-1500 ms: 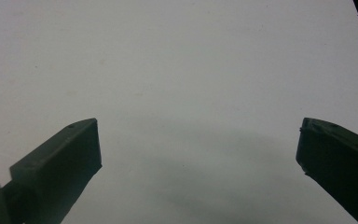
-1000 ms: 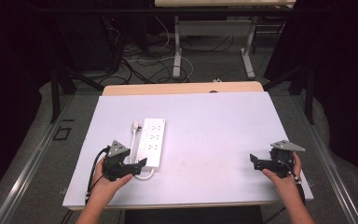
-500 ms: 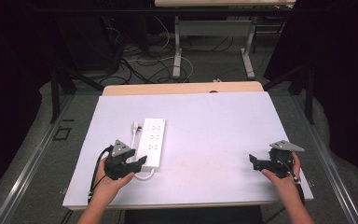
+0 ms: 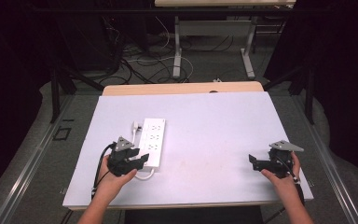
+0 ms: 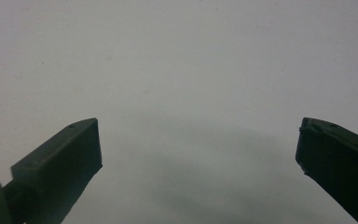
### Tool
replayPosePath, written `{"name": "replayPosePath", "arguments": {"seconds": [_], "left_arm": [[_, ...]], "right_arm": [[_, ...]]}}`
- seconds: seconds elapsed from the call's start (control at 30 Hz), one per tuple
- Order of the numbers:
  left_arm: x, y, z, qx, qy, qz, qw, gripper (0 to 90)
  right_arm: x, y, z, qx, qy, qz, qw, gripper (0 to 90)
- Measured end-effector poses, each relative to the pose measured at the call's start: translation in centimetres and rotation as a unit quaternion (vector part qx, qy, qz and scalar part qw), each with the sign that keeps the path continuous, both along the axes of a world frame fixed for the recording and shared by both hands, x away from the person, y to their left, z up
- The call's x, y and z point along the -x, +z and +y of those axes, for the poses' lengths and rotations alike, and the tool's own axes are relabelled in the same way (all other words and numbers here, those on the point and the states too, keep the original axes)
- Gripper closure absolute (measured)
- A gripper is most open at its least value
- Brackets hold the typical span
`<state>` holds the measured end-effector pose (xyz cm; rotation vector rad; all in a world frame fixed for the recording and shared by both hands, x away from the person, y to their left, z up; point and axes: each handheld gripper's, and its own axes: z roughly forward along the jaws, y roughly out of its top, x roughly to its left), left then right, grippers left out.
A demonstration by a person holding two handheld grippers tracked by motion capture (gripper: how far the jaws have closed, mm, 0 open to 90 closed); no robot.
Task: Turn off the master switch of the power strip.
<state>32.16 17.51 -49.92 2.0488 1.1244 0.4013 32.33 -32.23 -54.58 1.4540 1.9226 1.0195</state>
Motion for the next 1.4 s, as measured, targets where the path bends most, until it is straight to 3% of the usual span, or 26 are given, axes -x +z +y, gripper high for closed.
{"name": "replayPosePath", "arguments": {"seconds": [0.1, 0.23, 0.27, 0.5, 0.87, 1.2, 1.3, 1.4], "left_arm": [[-0.2, 0.2, -0.3, -0.001, 0.004, -0.002, 1.0, 55.5], [-0.5, 0.5, -0.9, 0.011, 0.009, 0.008, 0.9999, 58.6], [-0.6, 0.7, -0.9, 0.004, 0.007, 0.008, 0.9999, 58.6], [-1.3, 1.0, -1.7, 0.006, 0.006, 0.018, 0.9998, 66.7], [-2.1, 1.5, -2.1, -0.004, 0.023, 0.034, 0.9991, 77.5], [-2.9, 1.4, -1.9, -0.011, 0.047, 0.06, 0.9971, 88.8], [-3.1, 1.4, -1.8, -0.011, 0.052, 0.077, 0.9956, 90.0], [-3.2, 1.0, -1.7, -0.011, 0.06, 0.082, 0.9948, 90.0]], "right_arm": [[0.0, 0.0, 0.0, -0.001, 0.0, 0.001, 1.0, 0.0], [0.0, 0.0, 0.0, -0.001, 0.001, -0.001, 1.0, 0.0], [0.0, 0.0, 0.0, -0.001, 0.0, -0.001, 1.0, 0.0], [0.0, 0.0, -0.1, -0.003, -0.002, 0.001, 1.0, 0.0], [0.0, -0.1, -0.1, -0.001, 0.0, 0.0, 1.0, 0.0], [0.0, -0.1, -0.1, 0.0, 0.0, 0.0, 1.0, 0.0], [0.0, -0.1, 0.0, 0.0, -0.004, 0.0, 1.0, 0.0], [0.0, -0.1, 0.0, 0.002, 0.0, 0.0, 1.0, 0.0]]}}
